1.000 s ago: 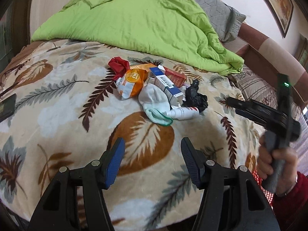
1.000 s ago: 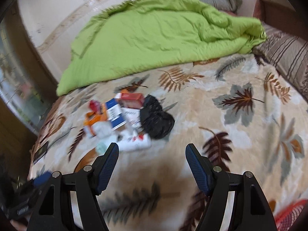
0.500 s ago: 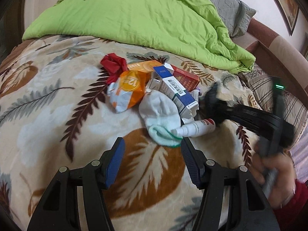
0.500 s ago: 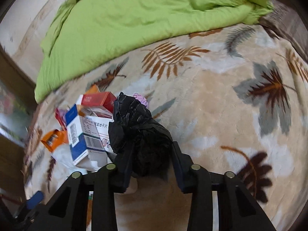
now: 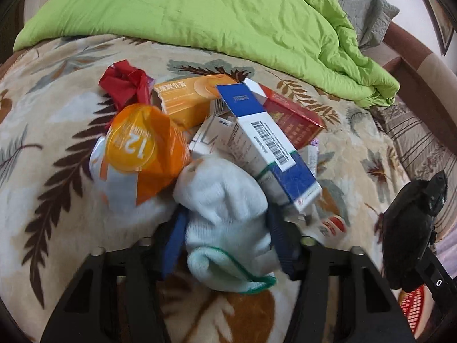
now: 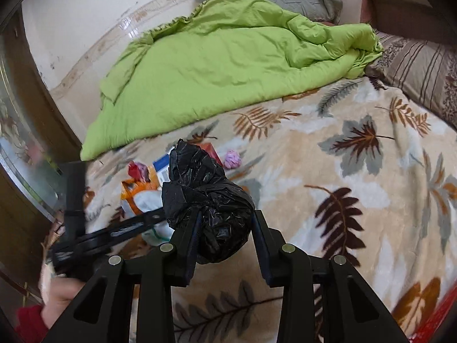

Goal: Collect trash
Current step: 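Grasp the white sock with the left tool, then lift the black bag with the right tool while left lifts the white sock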

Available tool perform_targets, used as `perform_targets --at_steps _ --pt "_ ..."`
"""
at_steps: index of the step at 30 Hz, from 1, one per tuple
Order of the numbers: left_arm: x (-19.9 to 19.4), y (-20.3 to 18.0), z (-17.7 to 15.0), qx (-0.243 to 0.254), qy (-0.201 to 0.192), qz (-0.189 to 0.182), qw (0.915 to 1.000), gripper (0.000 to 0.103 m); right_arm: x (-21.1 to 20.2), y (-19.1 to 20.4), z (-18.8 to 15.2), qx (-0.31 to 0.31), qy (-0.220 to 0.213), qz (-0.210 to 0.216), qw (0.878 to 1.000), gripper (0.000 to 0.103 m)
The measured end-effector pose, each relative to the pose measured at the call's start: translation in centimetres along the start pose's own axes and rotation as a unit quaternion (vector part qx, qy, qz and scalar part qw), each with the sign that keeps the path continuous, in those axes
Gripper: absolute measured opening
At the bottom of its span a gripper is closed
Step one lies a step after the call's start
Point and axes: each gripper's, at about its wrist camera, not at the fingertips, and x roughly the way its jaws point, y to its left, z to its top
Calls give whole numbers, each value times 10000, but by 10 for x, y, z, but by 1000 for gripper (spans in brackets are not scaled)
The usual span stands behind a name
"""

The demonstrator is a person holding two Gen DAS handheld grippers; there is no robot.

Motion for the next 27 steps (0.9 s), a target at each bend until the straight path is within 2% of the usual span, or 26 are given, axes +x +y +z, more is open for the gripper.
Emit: perform_targets --at_steps 4,5,15,19,23,27 --pt "-6 2 -3 108 -125 50 9999 22 13 -5 0 130 214 -29 9997 38" --pt "-10 4 -4 67 -154 -5 9999 20 13 -5 0 110 195 -53 9997 38" --pt "-87 2 -42 393 -645 59 9971 19 4 17 -4 -433 -54 -101 9990 38" --pt "-120 8 -68 500 -839 343 9946 20 -7 28 -11 -673 -151 -28 9976 38" --pt "-147 20 -91 535 -1153 807 9886 20 -18 34 -22 -760 -167 112 9969 38" --pt "-158 23 -97 484 -1425 1011 9834 20 -30 46 -31 -1020 -334 134 9941 39"
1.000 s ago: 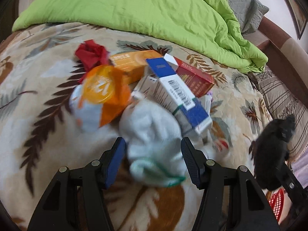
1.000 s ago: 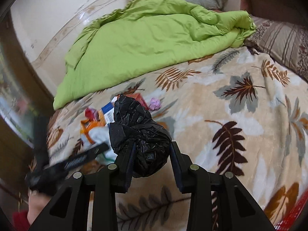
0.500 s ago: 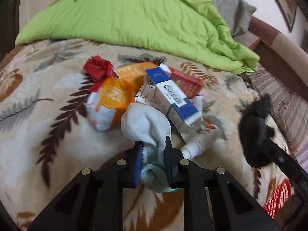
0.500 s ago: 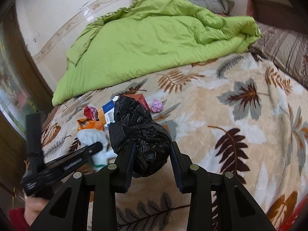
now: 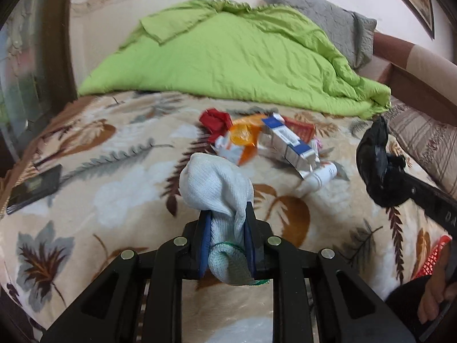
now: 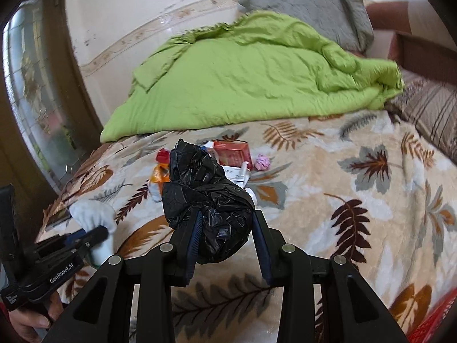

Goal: Collect trash
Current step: 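Lift the black bag with the right tool while left lifts the white sock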

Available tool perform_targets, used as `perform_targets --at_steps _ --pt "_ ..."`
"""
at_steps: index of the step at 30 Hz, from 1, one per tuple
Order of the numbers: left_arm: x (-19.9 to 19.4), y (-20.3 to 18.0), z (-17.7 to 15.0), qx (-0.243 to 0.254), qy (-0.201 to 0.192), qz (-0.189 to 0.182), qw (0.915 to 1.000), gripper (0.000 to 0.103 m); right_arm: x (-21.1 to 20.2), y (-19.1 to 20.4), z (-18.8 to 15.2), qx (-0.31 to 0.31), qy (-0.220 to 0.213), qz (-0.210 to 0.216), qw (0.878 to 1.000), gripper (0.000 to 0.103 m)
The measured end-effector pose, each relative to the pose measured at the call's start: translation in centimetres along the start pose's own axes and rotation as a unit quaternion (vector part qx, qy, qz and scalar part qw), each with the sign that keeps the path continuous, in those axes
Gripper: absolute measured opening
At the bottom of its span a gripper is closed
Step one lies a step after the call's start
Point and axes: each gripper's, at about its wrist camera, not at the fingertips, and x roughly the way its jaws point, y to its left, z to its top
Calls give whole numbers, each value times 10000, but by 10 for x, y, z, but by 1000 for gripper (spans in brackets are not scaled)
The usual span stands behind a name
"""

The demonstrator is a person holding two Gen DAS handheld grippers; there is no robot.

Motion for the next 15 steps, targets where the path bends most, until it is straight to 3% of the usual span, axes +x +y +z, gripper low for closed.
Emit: perform_targets --at_steps 6,15 --pt "4 -4 -1 55 -12 73 10000 20 -1 15 -5 -376 -15 -72 9993 39" --pt "7 -20 -6 397 -129 179 9990 20 9 11 -3 -225 112 -62 9997 39"
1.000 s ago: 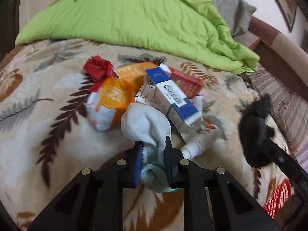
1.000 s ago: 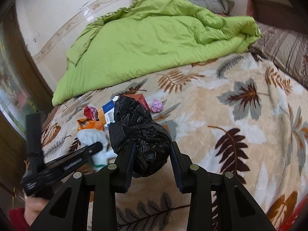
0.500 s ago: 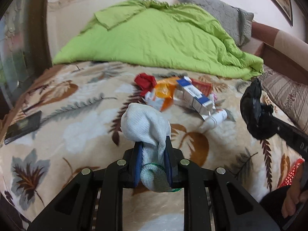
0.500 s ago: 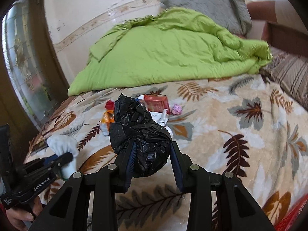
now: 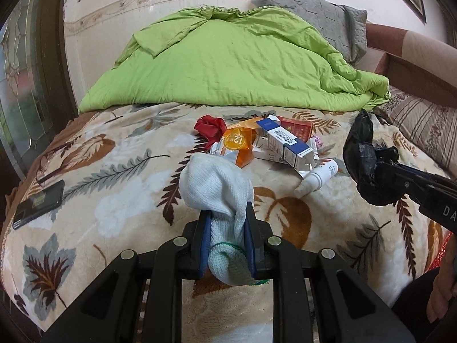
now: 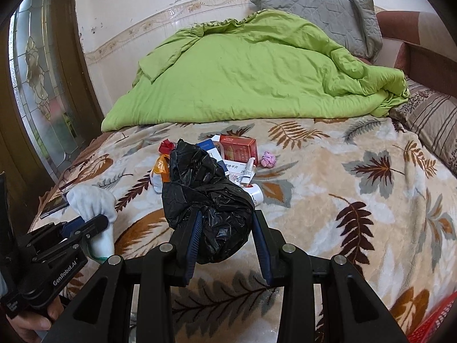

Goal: Collect trash
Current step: 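Lift the black bag with the right tool while left lifts the white sock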

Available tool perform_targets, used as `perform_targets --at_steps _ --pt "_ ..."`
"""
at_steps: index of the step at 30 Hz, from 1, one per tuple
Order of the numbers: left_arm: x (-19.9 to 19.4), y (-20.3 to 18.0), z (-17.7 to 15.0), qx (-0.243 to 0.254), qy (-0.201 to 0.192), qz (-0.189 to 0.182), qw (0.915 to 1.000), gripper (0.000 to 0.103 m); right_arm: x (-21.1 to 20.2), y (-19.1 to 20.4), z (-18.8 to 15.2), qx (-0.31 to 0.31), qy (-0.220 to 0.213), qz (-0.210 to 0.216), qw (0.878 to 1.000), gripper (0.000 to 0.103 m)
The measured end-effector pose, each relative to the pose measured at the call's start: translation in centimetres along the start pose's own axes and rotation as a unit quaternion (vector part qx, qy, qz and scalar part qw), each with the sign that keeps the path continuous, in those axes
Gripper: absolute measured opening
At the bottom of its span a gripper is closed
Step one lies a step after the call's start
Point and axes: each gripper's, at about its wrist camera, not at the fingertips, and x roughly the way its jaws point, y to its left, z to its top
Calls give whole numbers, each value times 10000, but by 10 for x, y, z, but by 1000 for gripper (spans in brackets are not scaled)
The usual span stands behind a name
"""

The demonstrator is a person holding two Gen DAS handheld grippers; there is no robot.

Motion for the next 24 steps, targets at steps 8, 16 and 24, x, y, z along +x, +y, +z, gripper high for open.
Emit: perform_targets --at_steps 8,16,24 --pt "0 0 -1 2 7 5 10000 20 1 2 -1 -3 11 -6 10000 39" --pt "0 1 -1 5 3 8 10000 20 1 2 -1 -7 13 -8 10000 39" --pt "0 2 -1 5 2 10 10000 20 0 2 -1 -7 9 -8 10000 39"
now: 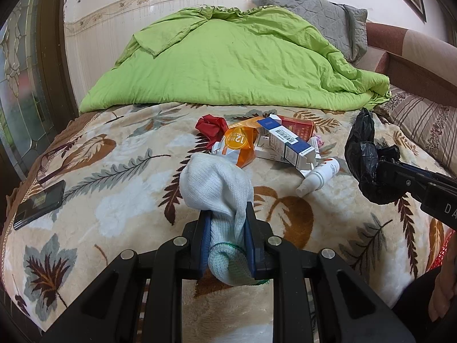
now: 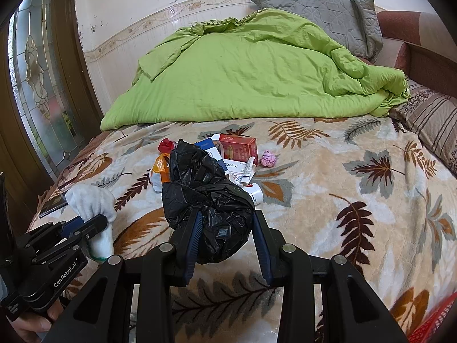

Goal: Collect trash
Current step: 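Lift the black bag with the right tool while left lifts the white sock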

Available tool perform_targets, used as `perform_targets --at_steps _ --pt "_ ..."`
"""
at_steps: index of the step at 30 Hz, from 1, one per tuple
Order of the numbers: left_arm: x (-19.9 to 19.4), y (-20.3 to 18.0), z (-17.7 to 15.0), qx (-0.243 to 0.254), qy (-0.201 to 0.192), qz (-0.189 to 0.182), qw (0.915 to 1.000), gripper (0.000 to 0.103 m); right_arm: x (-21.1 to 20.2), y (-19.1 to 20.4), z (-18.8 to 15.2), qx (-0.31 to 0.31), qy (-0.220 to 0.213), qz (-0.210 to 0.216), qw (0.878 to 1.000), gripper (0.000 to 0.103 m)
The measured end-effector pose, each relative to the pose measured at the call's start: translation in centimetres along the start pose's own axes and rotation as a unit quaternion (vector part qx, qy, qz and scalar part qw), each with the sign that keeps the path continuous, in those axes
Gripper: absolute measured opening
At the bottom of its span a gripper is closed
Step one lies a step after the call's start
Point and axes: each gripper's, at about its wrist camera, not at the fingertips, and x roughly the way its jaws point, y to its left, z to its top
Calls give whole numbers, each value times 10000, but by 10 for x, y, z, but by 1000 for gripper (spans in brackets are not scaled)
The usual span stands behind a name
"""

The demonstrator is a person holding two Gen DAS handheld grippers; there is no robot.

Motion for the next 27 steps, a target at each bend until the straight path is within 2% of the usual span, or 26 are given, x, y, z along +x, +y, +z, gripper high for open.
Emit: perform_targets --at_steps 19,27 --pt "0 0 0 3 -2 -2 10000 20 -1 0 0 -2 -28 -3 10000 39" --pt "-4 4 0 -49 -60 -115 9999 20 -2 -1 1 -4 -43 -48 10000 39"
